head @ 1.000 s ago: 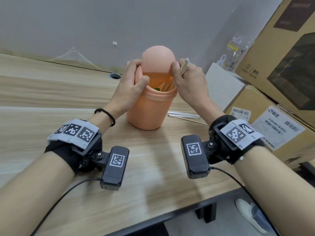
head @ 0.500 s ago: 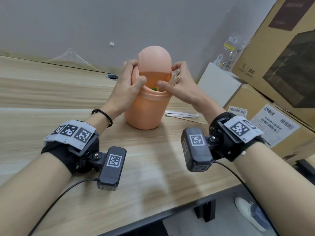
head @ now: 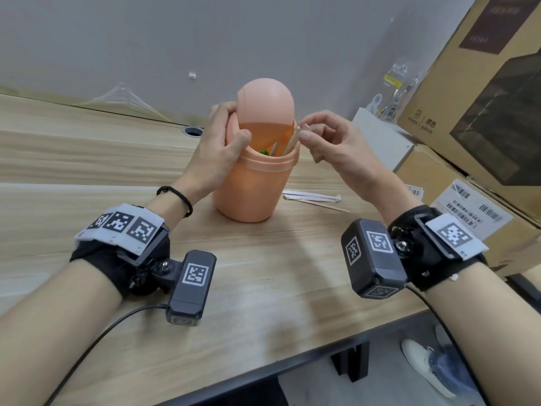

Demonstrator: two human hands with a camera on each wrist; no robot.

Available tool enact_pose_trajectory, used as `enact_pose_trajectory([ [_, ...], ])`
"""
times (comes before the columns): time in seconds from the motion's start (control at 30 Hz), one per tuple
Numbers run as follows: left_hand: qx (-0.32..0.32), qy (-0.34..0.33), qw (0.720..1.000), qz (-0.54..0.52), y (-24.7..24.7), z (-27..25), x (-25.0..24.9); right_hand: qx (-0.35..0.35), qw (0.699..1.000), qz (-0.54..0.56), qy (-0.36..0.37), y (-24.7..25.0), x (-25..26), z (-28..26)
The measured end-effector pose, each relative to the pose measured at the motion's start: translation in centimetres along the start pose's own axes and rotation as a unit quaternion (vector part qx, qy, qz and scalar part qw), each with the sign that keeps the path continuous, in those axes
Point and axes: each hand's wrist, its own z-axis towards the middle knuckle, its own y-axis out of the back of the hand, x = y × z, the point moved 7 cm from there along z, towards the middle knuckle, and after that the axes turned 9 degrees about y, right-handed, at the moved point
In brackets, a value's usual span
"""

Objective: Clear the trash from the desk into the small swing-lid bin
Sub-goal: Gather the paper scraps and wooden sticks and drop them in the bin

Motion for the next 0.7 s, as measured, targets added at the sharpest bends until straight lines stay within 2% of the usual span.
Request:
enact_pose_trajectory([
  [0.17, 0.001, -0.002, 1.000, -0.006, -0.1, 0.0, 0.0, 0.040, 0.999, 0.022, 0.004, -1.5, 1.0, -0.1],
  [0.43, -0.002, 0.001, 1.000, -0.004, -0.1, 0.0, -0.2, 0.062, 0.996, -0.068, 0.002, -2.7, 1.7, 0.4],
  [0.7, 0.000, 0.009, 1.000, -0.002, 0.0, -0.1, -0.2, -0.005, 0.990, -0.142, -0.020, -1.1, 0.9, 1.5],
])
